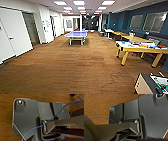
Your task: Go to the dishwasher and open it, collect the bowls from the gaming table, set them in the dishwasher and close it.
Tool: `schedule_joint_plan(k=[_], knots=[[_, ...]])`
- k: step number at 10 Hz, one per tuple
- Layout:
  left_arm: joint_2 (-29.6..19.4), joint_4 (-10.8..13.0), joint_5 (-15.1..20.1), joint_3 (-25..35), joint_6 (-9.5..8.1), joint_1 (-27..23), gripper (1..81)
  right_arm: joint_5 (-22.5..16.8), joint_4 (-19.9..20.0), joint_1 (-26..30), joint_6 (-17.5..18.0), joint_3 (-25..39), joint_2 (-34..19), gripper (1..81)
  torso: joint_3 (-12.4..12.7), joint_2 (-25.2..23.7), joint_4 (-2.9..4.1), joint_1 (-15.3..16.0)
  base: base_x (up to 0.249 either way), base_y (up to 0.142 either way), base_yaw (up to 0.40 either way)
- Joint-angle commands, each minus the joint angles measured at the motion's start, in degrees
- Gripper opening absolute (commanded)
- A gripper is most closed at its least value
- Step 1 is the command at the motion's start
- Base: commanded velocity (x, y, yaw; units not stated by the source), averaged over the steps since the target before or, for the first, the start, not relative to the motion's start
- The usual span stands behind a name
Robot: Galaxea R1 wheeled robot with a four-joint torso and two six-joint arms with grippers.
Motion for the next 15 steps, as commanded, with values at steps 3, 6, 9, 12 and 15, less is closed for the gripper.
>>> schedule_joint_plan(k=[3, 6, 9, 12, 15], knots=[[0.38, 3.78, 4.11, 0.45, -2.95, -1.93, 81.1, -2.79, -0.71, 2.63, -0.65, -2.22, 0.63, 81.1, 0.02, -0.02, 0.00, -0.05, 0.195, 0.000, 0.000], [0.20, 3.78, 4.29, 0.36, -2.95, -1.84, 81.1, -2.78, -0.45, 2.55, -0.56, -2.22, 1.16, 81.1, 0.00, 0.00, 0.00, -0.02, 0.197, 0.000, 0.000], [0.03, 3.78, 4.29, 0.45, -2.95, -1.84, 81.1, -2.17, -0.62, 2.28, -0.74, -2.66, 1.43, 81.1, 0.02, 0.00, 0.00, -0.02, 0.198, 0.000, 0.000], [-0.15, 3.78, 4.29, 0.36, -2.95, -1.85, 81.1, -1.99, -0.53, 2.46, -0.82, -2.75, 1.87, 81.1, 0.02, -0.02, 0.00, -0.05, 0.197, 0.000, 0.000], [-0.32, 3.78, 4.29, 0.36, -2.95, -1.93, 81.1, -1.99, -0.53, 2.81, -0.74, -2.75, 2.04, 81.1, 0.02, 0.00, 0.00, -0.05, 0.198, 0.000, 0.000]])
